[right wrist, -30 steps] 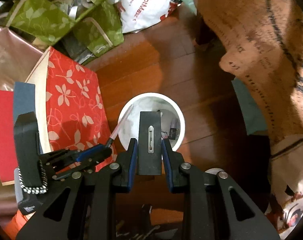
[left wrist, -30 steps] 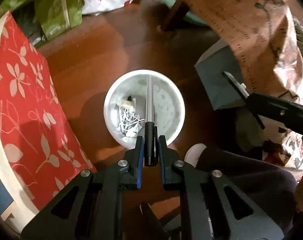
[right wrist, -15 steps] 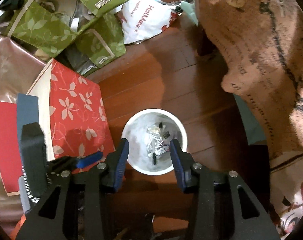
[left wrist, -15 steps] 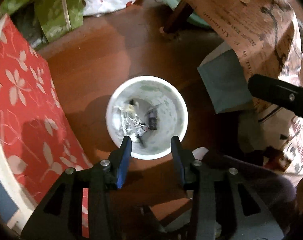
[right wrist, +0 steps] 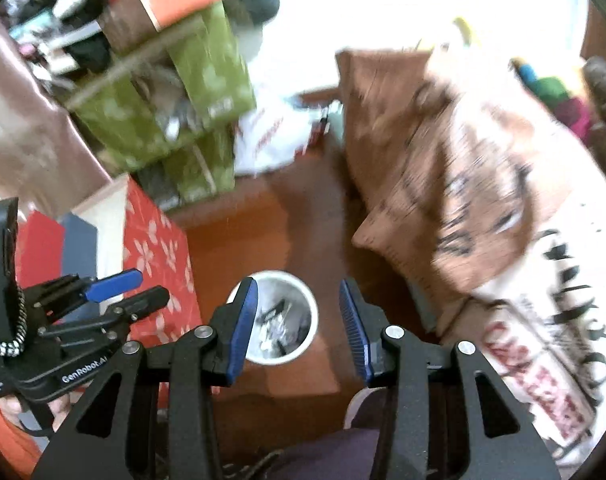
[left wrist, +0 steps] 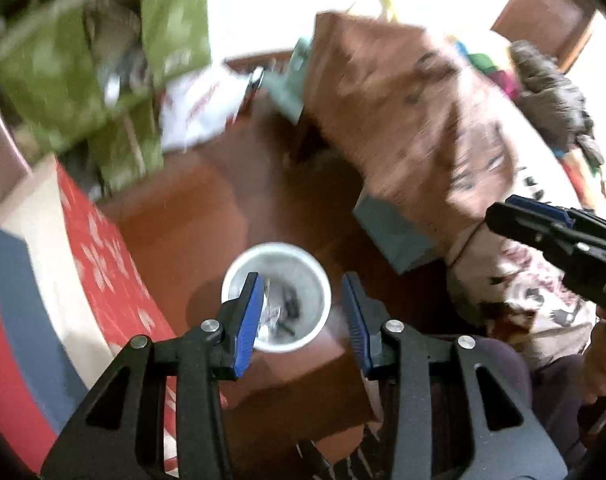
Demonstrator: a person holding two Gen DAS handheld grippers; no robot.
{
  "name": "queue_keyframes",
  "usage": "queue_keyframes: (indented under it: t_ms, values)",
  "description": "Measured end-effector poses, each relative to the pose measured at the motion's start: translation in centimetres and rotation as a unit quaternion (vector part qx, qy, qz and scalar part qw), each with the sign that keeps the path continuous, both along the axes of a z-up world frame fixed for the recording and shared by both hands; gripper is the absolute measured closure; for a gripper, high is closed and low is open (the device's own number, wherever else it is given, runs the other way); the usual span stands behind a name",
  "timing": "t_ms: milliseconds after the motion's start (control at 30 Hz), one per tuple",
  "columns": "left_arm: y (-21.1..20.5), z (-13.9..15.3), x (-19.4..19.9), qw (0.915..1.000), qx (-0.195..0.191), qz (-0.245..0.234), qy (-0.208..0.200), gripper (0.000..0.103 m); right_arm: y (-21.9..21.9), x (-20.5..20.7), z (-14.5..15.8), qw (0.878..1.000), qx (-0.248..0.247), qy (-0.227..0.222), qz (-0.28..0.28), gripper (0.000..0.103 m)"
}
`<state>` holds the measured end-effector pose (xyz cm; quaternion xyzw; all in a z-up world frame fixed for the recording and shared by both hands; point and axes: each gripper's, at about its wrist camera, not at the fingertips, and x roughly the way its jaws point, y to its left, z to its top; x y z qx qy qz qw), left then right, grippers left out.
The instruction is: Collect trash
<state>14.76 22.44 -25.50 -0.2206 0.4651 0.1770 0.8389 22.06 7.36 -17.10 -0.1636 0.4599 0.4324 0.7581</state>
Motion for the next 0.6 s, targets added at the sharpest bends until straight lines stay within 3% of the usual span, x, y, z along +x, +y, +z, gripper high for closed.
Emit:
queue_keyframes:
  t_ms: [133, 300, 400, 600]
  values:
    - [-2.7, 6.9, -1.7, 0.9971, 0.028, -0.016, -0.069, 0.063, -4.2, -2.2, 6.2, 0.996, 0.059, -0.055, -0.034, 0.064]
    - [-6.5, 14.9, -4.5, 0.9857, 0.073, -0.045, -0.145, 0.063, -10.1, -5.9, 13.1, 0.979, 0.131, -0.123, -0.093, 0.064]
    - [-9.2, 19.4, -6.5, 0.9741, 0.111, -0.064, -0.186, 0.063, -14.1, -8.4, 16.7, 0.963, 0.171, -0.159, -0.137, 0.064]
    - [-14.5, 26.1, -11.3, 0.9445, 0.175, -0.106, -0.257, 0.063, -18.9, -12.2, 19.9, 0.936, 0.218, -0.182, -0.207, 0.064]
